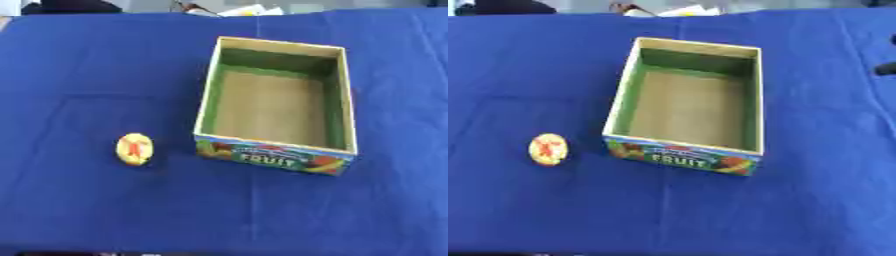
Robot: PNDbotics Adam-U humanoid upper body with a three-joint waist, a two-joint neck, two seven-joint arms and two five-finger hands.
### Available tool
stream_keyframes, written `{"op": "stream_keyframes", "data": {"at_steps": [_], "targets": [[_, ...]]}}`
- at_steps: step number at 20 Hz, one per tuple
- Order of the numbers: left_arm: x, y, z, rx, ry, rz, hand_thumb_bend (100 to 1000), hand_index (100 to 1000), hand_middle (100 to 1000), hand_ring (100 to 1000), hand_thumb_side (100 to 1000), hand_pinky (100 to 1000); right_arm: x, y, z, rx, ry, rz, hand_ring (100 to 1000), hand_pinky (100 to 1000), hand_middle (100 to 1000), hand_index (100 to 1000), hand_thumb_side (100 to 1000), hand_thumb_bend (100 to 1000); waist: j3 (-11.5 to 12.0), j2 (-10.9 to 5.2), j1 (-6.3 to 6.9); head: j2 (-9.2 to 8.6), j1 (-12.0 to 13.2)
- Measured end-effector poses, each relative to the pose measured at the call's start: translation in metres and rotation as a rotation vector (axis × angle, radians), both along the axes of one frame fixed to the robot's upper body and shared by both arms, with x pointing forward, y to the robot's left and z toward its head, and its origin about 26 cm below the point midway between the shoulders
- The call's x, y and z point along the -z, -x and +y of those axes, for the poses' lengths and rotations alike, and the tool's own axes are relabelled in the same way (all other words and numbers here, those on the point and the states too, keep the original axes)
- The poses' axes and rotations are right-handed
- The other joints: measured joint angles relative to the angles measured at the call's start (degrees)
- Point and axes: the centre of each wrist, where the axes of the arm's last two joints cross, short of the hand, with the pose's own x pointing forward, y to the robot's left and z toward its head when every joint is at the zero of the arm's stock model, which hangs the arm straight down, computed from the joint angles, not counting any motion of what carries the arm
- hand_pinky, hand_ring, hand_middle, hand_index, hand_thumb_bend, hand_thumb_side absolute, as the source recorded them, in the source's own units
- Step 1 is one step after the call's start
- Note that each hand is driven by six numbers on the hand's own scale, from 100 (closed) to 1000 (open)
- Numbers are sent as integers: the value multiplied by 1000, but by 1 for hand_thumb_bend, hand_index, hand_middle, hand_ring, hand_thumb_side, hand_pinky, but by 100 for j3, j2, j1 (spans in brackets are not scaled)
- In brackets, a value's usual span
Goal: Pick up objects on the table and place them in the box.
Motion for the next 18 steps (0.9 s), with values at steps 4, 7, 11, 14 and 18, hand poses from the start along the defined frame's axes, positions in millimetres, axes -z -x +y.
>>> {"op": "stream_keyframes", "data": {"at_steps": [4,7,11,14,18], "targets": [[0,0,0,1,-3,-2,100,810,567,545,1000,643,0,0,0,-1,2,-2,754,541,534,845,984,100,-10,31,-14,17,-77],[0,0,0,2,-5,-5,100,810,567,545,1000,644,0,0,0,-1,3,-4,754,541,534,845,986,100,-25,47,-24,24,-121],[0,0,0,3,-14,-6,100,811,567,543,1000,636,0,0,0,-2,7,-8,755,542,534,846,986,100,-38,90,-28,23,-147],[-9,-2,2,-38,-69,-51,100,821,570,546,849,609,0,0,0,0,12,-11,756,542,534,846,987,100,-41,107,-27,9,-183],[-47,-10,9,-167,-279,-220,100,843,585,562,677,592,0,0,0,-1,17,-13,756,543,534,845,989,100,-54,107,-15,5,-215]]}}
